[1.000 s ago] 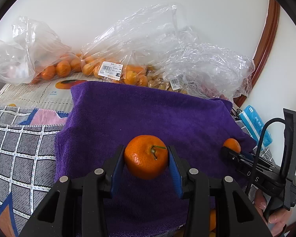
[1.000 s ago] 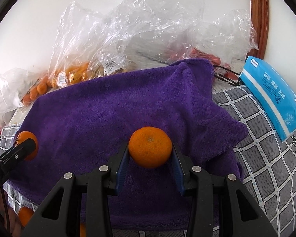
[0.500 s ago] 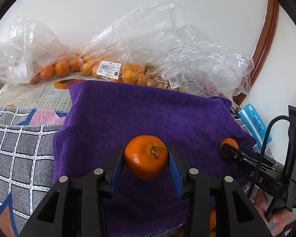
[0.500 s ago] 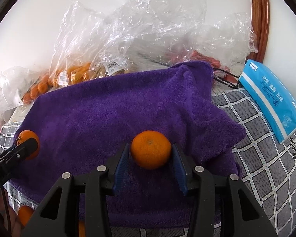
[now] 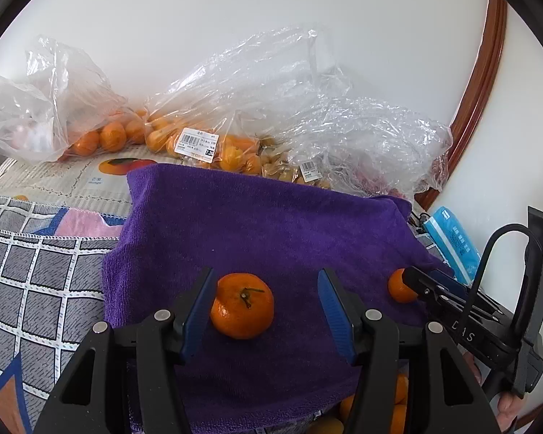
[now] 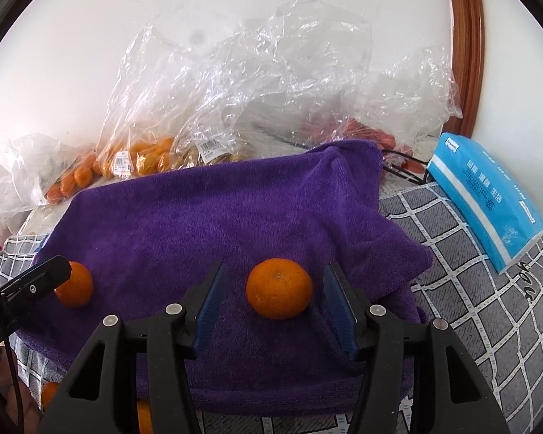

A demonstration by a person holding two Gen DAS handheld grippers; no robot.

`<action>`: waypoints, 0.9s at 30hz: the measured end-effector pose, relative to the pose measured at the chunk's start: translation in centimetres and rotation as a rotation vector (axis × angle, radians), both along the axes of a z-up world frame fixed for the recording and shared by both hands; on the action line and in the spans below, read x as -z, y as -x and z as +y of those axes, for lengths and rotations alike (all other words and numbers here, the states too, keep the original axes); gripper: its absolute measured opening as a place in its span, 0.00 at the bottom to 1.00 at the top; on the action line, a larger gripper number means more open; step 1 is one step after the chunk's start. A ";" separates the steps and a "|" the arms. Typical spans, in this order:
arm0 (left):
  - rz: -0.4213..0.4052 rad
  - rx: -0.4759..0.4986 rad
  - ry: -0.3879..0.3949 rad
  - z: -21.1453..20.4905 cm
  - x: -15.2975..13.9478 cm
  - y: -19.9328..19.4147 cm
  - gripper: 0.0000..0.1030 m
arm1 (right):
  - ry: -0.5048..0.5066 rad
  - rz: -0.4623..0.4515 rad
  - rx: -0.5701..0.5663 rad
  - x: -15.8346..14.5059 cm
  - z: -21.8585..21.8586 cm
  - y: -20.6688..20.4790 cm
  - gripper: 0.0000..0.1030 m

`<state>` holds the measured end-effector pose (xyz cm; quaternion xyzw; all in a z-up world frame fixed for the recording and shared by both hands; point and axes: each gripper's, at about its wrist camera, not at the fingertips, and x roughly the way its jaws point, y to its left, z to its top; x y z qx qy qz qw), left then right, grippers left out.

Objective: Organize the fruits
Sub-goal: 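Lower and release the left tool's orange on the towel while the right tool releases its orange, then grasp another large orange with the left tool while the right tool grasps an orange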

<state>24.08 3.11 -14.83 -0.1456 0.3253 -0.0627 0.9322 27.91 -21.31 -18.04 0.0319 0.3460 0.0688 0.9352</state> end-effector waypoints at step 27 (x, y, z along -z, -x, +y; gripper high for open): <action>-0.066 -0.060 0.011 1.3 -2.8 1.6 0.60 | 0.029 -0.007 -0.045 -3.3 0.6 6.9 0.56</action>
